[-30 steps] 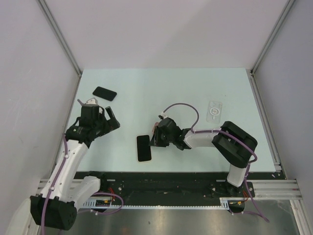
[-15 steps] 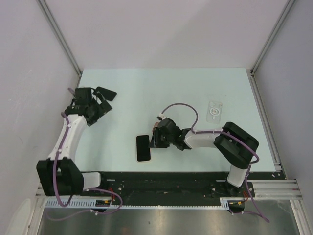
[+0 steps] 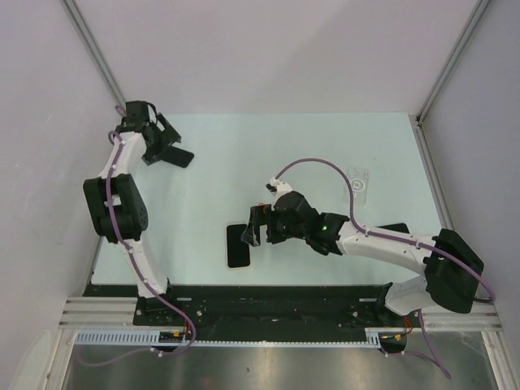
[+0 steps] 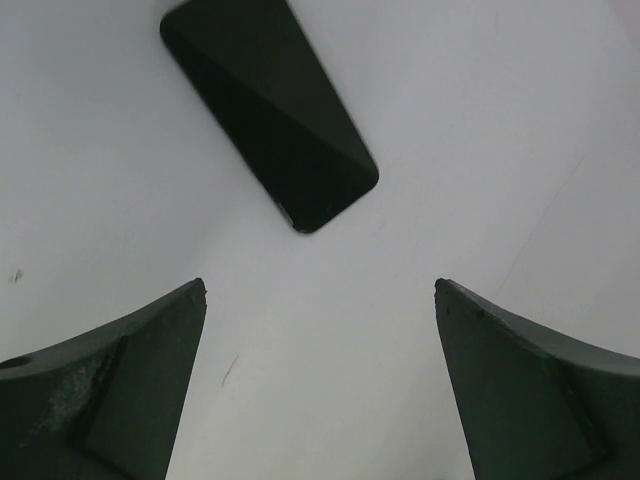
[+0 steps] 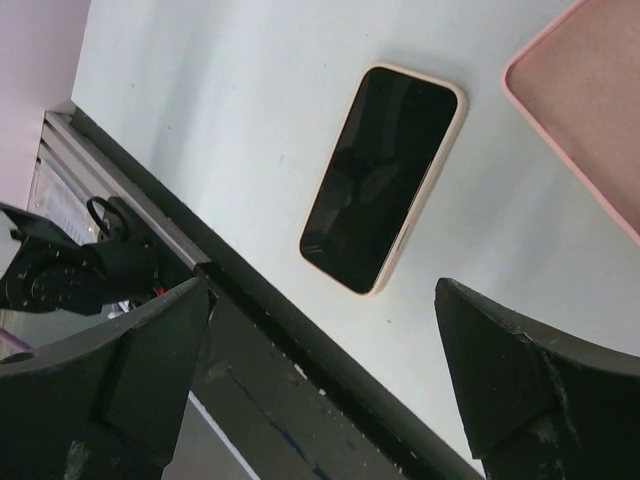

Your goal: Put the phone into the phone case

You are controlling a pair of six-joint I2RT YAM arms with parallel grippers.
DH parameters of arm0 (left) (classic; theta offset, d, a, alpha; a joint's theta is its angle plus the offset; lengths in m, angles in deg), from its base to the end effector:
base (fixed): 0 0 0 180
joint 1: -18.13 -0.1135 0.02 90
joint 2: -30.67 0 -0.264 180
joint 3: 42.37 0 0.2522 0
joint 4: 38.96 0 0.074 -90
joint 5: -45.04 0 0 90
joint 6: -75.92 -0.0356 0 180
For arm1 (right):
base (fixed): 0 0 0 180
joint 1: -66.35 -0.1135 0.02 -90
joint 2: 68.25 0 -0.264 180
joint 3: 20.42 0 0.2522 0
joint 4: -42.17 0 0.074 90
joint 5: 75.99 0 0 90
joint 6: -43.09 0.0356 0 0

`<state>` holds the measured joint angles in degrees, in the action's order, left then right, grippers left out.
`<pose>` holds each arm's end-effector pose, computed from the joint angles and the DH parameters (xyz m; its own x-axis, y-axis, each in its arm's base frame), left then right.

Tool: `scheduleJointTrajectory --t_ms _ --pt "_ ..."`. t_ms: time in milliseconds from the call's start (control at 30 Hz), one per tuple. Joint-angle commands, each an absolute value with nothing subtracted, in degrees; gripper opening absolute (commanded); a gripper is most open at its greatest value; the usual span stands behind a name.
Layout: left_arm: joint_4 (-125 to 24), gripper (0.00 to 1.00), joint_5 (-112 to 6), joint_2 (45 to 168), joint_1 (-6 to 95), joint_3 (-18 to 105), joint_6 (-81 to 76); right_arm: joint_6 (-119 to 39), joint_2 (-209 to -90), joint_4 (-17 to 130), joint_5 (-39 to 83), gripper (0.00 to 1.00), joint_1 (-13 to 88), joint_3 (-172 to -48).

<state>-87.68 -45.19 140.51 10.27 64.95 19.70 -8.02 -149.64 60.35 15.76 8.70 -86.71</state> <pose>0.4262 0.0587 0.2653 -0.5674 -0.6396 -0.5186 -0.5411 0.7644 -0.3507 0.1679 0.2672 0.2487 -0.7673 -0.0386 -0.6402 -0.4835 0.6905 0.5379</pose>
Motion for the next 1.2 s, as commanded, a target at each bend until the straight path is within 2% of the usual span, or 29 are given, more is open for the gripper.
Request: scheduleJointTrajectory --t_ms 0,233,500,667,867,1167 --pt "-85.41 0.99 -51.62 146.93 6.98 77.0 14.48 -9.47 -146.21 64.02 12.51 0.99 7.81 -86.56" --pt "-82.16 0.99 -64.01 161.25 -0.06 88.62 15.62 -9.3 -145.33 60.24 15.22 0.99 10.09 -86.38" --pt "-80.76 1.0 -63.25 171.11 -0.06 98.91 15.89 -9.65 -143.31 59.0 19.1 0.99 17.03 -86.38" --pt "-77.51 1.0 -61.31 172.43 -0.15 98.57 16.15 -10.52 -142.61 58.74 22.87 0.98 20.02 -86.38" --pt "-76.8 1.0 -65.96 173.4 -0.06 98.22 16.76 -10.09 -141.03 58.3 23.76 0.98 21.87 -86.3" --pt "-73.99 0.99 -66.32 167.34 0.64 84.6 17.56 -10.7 -136.73 61.9 21.83 0.98 21.17 -85.86"
